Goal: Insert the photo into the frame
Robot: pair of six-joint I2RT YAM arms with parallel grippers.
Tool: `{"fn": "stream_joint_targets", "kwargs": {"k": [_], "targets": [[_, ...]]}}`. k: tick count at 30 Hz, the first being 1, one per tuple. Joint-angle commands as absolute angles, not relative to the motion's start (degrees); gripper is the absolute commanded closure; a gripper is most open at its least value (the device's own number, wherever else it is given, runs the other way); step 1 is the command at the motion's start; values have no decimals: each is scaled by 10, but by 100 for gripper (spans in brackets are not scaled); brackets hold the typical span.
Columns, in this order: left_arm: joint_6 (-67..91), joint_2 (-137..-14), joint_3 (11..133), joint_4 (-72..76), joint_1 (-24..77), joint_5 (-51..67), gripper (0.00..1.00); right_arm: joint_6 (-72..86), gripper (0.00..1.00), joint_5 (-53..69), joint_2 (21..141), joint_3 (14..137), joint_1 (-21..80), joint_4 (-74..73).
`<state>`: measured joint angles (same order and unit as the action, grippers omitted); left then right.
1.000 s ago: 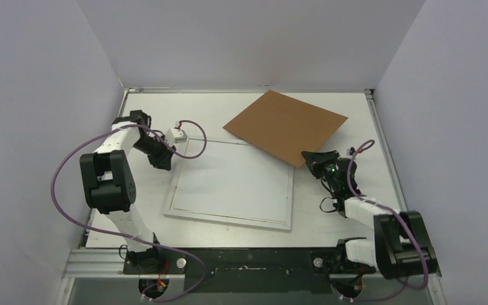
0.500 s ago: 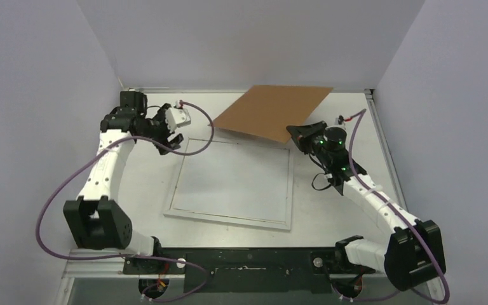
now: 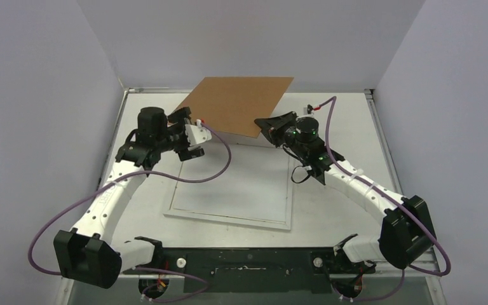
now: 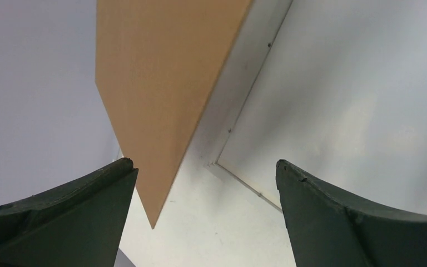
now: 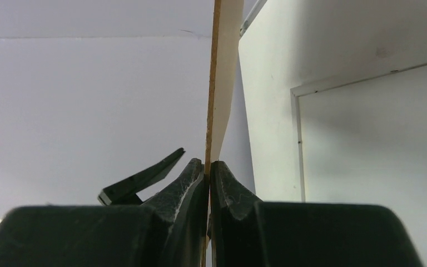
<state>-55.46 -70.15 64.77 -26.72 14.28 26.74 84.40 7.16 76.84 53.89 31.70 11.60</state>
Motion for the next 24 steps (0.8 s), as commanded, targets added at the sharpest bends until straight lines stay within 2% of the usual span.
{"fn": "stream_joint_targets", "kwargs": {"k": [1,7,8,11,15,17,18,20,21,22,24], "targets": [[-600,-651,593,-202,154,230,4,887,95,75,767,596,327,212],[-657,-616,513,-66,168,159,0,905,95,93,785,618,368,217],[-665,-616,503,-38,170,144,6,905,95,92,784,620,374,215],[-680,-621,486,27,171,116,12,904,95,90,780,622,391,206],[-696,-626,473,68,175,85,25,903,95,91,773,625,404,197],[-703,-626,470,70,176,80,41,901,95,98,773,629,410,192],[-710,-626,469,68,176,75,55,900,95,102,773,629,412,190],[-716,-629,471,68,179,57,90,887,95,109,771,635,412,182],[-712,-631,474,71,181,44,100,874,94,117,772,642,412,168],[-706,-632,479,73,181,29,100,849,89,123,774,654,409,153],[-695,-633,487,82,180,9,100,787,69,138,780,696,400,89]]}}
